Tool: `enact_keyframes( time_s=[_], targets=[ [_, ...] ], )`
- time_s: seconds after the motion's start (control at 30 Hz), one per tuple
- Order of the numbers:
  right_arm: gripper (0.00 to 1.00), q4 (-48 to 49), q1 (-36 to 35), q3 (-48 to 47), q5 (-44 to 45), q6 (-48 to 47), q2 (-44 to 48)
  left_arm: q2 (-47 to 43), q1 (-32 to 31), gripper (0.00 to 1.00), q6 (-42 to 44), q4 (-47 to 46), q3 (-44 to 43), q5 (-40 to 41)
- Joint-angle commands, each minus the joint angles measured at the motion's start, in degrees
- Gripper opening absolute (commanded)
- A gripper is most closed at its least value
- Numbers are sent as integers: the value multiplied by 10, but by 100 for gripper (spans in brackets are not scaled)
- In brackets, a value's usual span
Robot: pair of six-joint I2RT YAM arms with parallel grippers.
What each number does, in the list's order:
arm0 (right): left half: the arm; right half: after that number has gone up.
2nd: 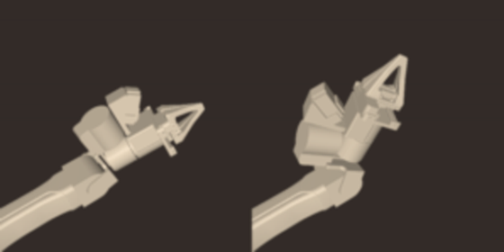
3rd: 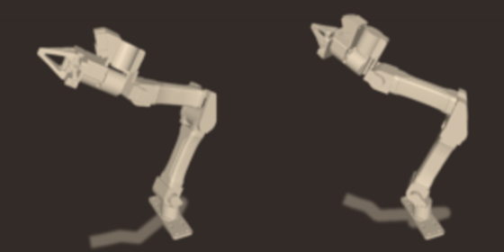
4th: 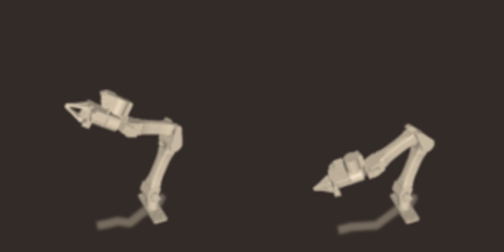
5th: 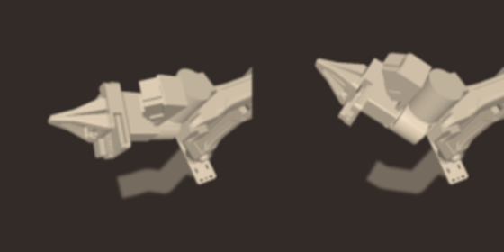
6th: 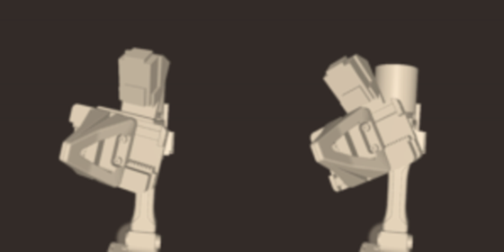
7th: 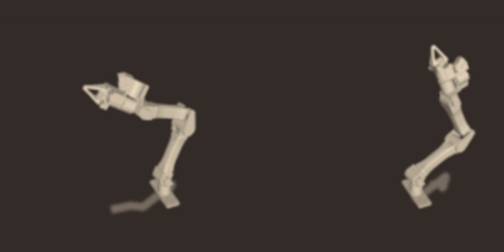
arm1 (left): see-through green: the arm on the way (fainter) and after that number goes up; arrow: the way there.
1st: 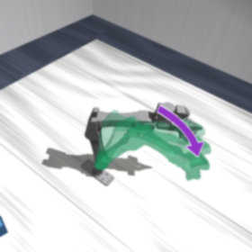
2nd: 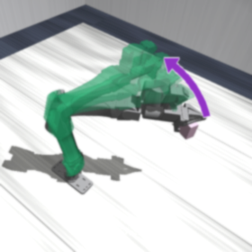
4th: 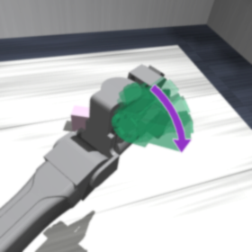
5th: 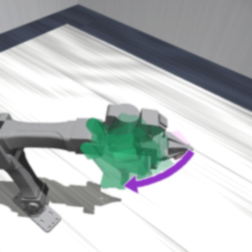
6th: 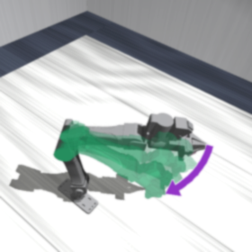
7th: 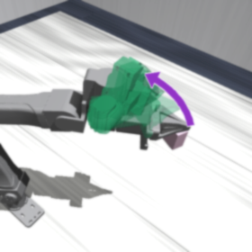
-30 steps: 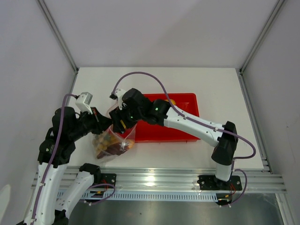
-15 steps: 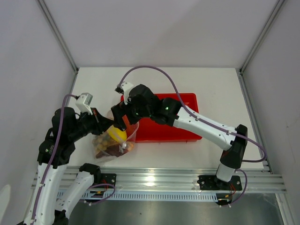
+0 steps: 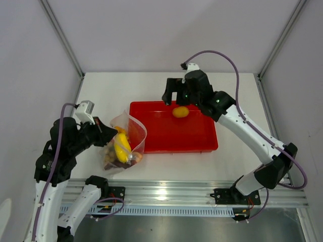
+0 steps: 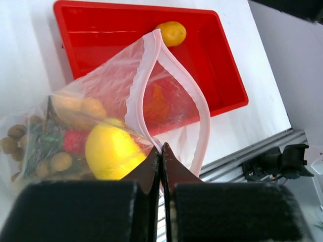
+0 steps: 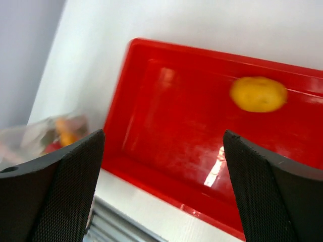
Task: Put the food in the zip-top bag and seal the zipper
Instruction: Pick up the fake vegetable from the bin.
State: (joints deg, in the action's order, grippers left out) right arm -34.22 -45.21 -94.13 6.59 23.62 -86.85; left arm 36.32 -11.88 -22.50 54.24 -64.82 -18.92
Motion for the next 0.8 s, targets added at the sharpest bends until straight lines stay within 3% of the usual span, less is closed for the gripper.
enact_keyframes(
  time_s=[0.0,0.13,0.47,0.77],
  targets=[
    [99,-1,46,18,16,47,-13,-2,-2,1,18,15,-41,54],
    [99,-8,89,20,31,58,-72,-5,-2,1,29,38,-52,88],
    [99,35,111,14,91,94,-215,-19,-2,0,40,76,-75,186],
    [99,73,134,25,99,72,-278,-20,-2,1,47,90,-59,264]
  ],
)
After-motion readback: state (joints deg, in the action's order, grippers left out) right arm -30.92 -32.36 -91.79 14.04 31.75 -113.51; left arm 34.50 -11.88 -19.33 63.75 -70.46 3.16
